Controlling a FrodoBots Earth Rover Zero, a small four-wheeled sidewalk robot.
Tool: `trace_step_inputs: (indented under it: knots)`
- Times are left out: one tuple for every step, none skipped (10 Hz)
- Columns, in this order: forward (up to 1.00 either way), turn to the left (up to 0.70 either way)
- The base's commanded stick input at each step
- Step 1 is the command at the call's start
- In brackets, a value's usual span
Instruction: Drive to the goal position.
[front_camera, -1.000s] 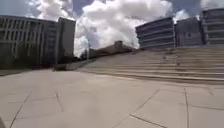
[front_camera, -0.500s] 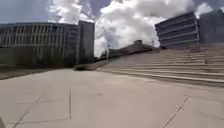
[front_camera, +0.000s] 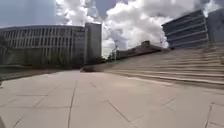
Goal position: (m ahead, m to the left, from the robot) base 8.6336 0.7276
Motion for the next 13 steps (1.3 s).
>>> trace_step_inputs:
  knots:
    - [0.7, 0.24]
    - [0.7, 0.0]
    - [0.7, 0.0]
    - [0.7, 0.0]
    - [0.7, 0.01]
    - [0.7, 0.03]
    - [0.7, 0.0]
    - [0.7, 0.0]
    - [0.7, 0.0]
    - [0.7, 0.0]
    - [0.7, 0.0]
    - [0.7, 0.0]
    - [0.7, 0.0]
